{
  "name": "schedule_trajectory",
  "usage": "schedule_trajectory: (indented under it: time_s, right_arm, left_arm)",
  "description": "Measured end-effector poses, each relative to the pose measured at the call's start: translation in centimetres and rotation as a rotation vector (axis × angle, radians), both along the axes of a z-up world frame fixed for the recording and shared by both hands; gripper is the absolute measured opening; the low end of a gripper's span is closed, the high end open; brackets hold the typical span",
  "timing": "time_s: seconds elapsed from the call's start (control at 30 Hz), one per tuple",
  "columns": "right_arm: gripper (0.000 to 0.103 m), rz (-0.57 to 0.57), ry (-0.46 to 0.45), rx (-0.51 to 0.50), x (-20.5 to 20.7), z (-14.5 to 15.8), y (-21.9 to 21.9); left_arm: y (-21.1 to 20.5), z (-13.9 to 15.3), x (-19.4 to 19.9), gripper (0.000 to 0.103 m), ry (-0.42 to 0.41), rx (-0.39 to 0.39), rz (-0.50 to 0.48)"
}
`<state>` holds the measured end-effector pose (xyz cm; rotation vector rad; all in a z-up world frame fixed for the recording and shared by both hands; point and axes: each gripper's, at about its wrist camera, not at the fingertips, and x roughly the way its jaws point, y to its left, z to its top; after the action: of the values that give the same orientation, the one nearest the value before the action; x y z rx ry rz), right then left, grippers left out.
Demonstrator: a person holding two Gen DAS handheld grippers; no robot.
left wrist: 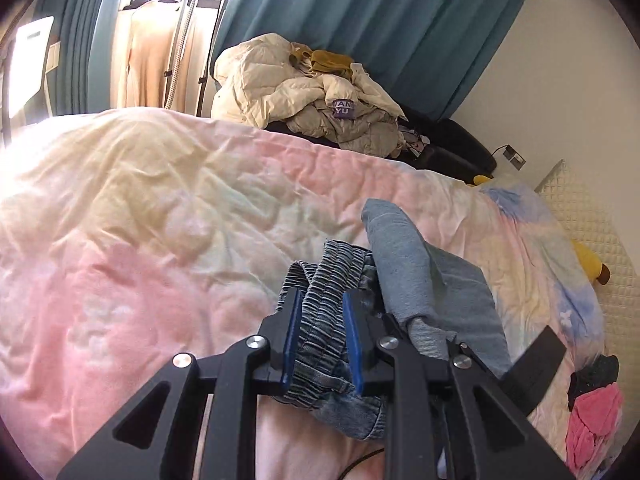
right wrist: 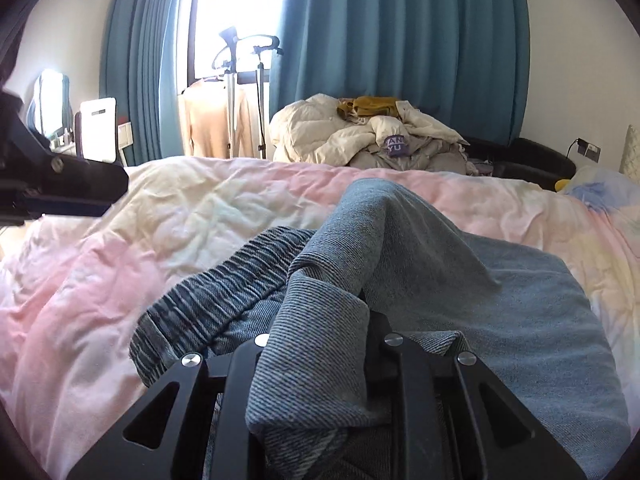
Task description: Fold clothes
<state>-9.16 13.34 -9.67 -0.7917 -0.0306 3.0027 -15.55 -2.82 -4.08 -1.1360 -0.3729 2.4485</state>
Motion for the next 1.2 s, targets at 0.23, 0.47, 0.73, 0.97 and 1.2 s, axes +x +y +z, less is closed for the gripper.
schedule_trajectory:
  time_s: [0.23, 0.47, 0.73, 0.97, 1.2]
  right_arm:
    - [0.019, 0.145, 0.054, 0.037, 0.9, 1.2, -5.0]
    - [0.035, 0.199, 0.002, -0.027, 0.0, -0.3, -5.4]
    - [0.057, 0.309, -0.081, -0.098, 2.9, 1.9, -4.3]
    - [0.057, 0.223, -0.113, -0.146, 8.0, 6.2, 2.1]
    - [0.058, 0.067, -0.133, -0.099, 13.7, 7.0, 10.0]
  left_arm:
    - [-1.8, -0.3, -0.8, 0.022, -0.02, 0.091, 0.047]
    - [-2.3, -0.7, -0.9, 0.022, -0.027, 0.125, 0.068]
    - [-1.7, -1.8, -0.5, 0.027, -0.087, 0.193, 0.034]
    - [0.1, -2.1, 2.4, 0.048, -0.057, 0.164, 0.022]
    - [1.8, -2.5, 5.3, 0.049, -0.058, 0.136, -0.057]
